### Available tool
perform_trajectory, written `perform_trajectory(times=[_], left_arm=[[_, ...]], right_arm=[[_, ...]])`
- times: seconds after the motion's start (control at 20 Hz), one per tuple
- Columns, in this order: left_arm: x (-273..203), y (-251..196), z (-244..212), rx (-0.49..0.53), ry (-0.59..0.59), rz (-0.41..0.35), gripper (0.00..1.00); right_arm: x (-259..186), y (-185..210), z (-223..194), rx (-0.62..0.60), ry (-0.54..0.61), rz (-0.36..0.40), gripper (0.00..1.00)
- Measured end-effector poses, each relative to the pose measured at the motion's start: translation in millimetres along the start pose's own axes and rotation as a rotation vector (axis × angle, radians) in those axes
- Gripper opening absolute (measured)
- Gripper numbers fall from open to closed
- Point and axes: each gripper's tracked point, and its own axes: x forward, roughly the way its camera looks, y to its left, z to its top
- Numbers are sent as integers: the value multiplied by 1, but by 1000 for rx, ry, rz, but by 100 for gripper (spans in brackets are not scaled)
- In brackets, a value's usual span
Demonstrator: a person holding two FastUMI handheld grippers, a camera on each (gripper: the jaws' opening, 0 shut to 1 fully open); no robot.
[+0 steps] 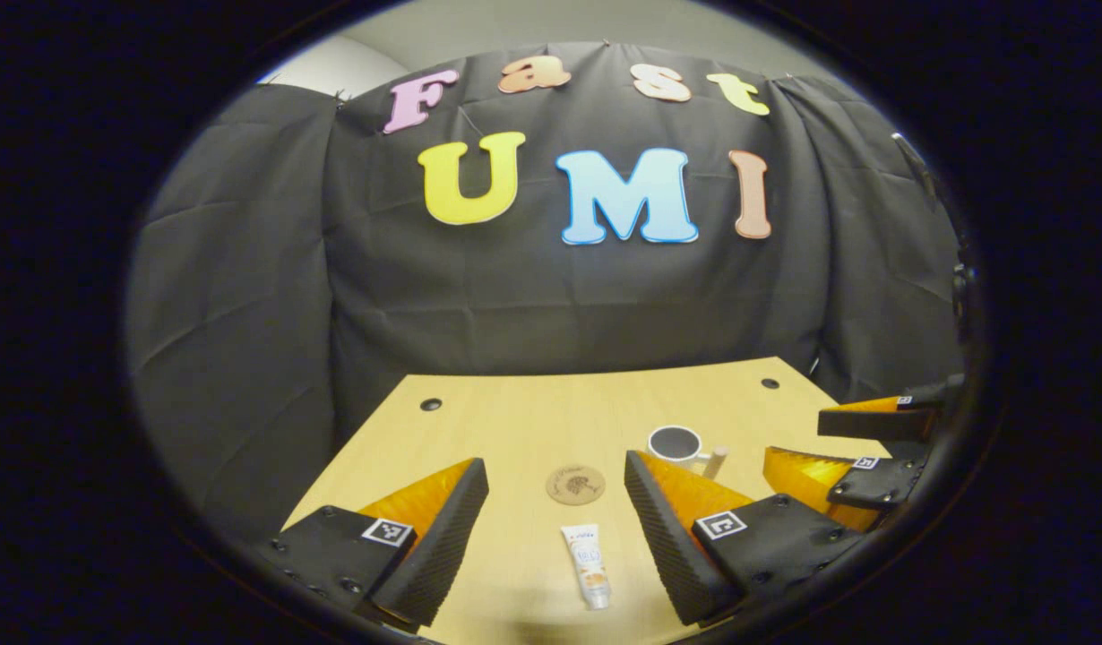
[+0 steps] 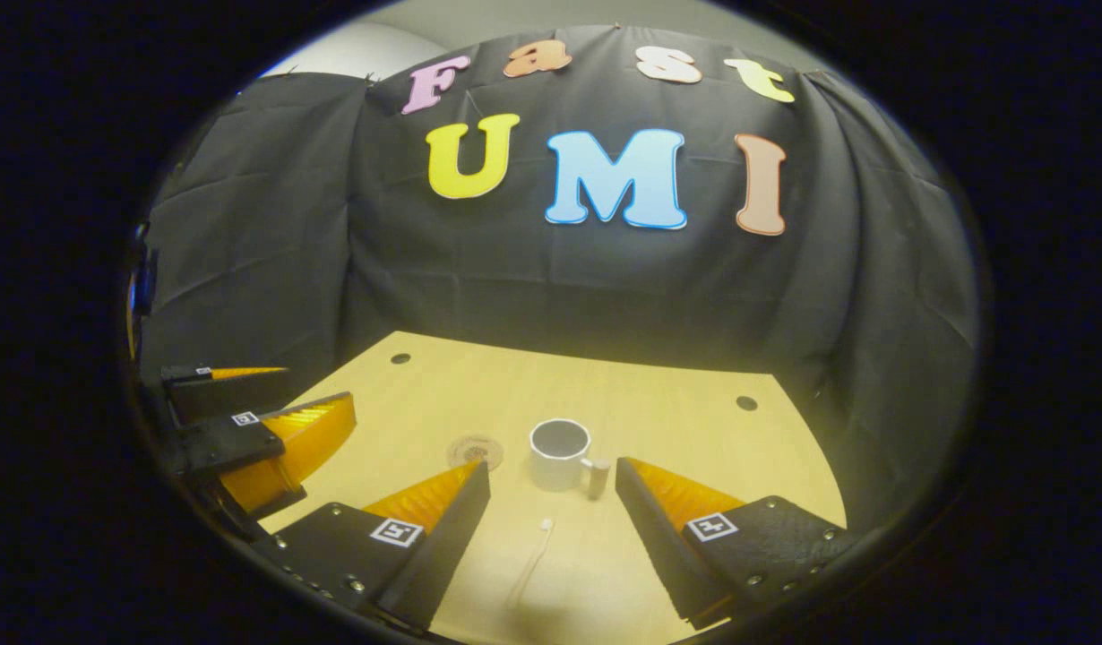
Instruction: Put the toothbrush and toothpaste on the desktop into the cup, then pick up the cup and place it on the coaster on the desktop.
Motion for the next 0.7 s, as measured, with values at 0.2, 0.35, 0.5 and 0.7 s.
perform_trajectory(times=[0.2, 0.35, 0.5, 0.7], left_arm=[[9, -1, -25, 3, 70, -7, 99], [18, 0, -41, -1, 123, -12, 99], [25, -1, -59, -7, 170, -19, 99], [34, -2, -93, -6, 274, -24, 99]], right_arm=[[8, 3, -19, 17, 68, 15, 91], [16, 5, -34, 23, 123, 26, 89], [25, 11, -49, 30, 185, 43, 91], [35, 16, -89, 12, 318, 63, 92]])
